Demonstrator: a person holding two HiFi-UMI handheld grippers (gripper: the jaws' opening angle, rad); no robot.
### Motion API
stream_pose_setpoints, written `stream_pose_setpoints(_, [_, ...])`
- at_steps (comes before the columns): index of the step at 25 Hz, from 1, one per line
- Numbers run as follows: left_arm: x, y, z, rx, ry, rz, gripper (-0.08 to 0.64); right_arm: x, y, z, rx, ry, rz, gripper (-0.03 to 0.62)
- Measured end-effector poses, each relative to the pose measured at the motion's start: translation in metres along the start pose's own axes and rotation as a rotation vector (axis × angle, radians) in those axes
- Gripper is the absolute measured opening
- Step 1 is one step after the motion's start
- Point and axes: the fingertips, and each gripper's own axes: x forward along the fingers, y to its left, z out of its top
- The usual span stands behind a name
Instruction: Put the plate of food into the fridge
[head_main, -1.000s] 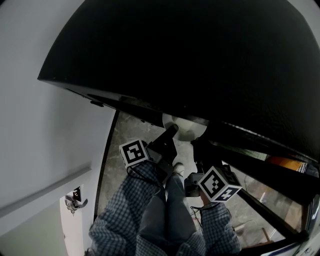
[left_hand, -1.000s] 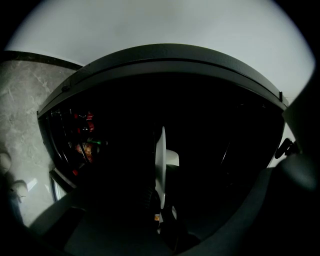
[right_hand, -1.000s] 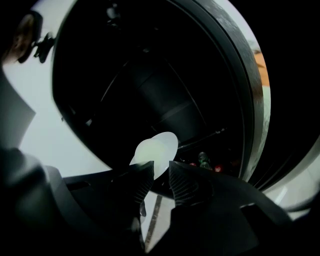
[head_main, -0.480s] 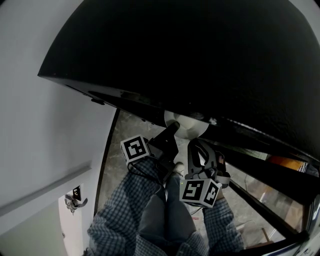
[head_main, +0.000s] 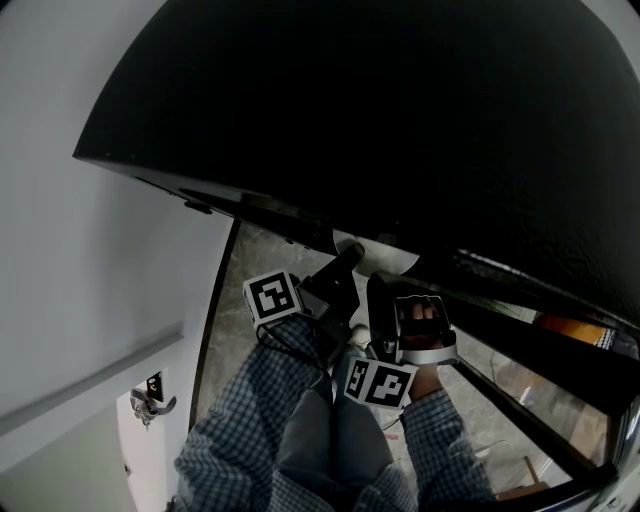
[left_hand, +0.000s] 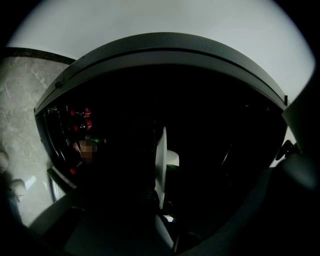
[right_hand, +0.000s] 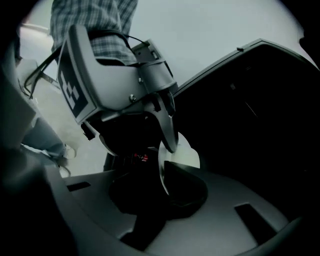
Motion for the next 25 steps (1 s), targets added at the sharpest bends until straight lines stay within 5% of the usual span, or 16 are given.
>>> stream_pose_setpoints(3, [0.001,-0.001,0.001,-0.002,0.002,-0.004,0.044,0.001,-0.001,0.0,-0.036,0.011,-0.02,0.035])
stream_pose_setpoints(25, [-0.02,-0.006,0.004,0.03,0.023,-0.004,0.048,0.018,-0.019,-0.007,0.033,0.062,-0.052,0.034])
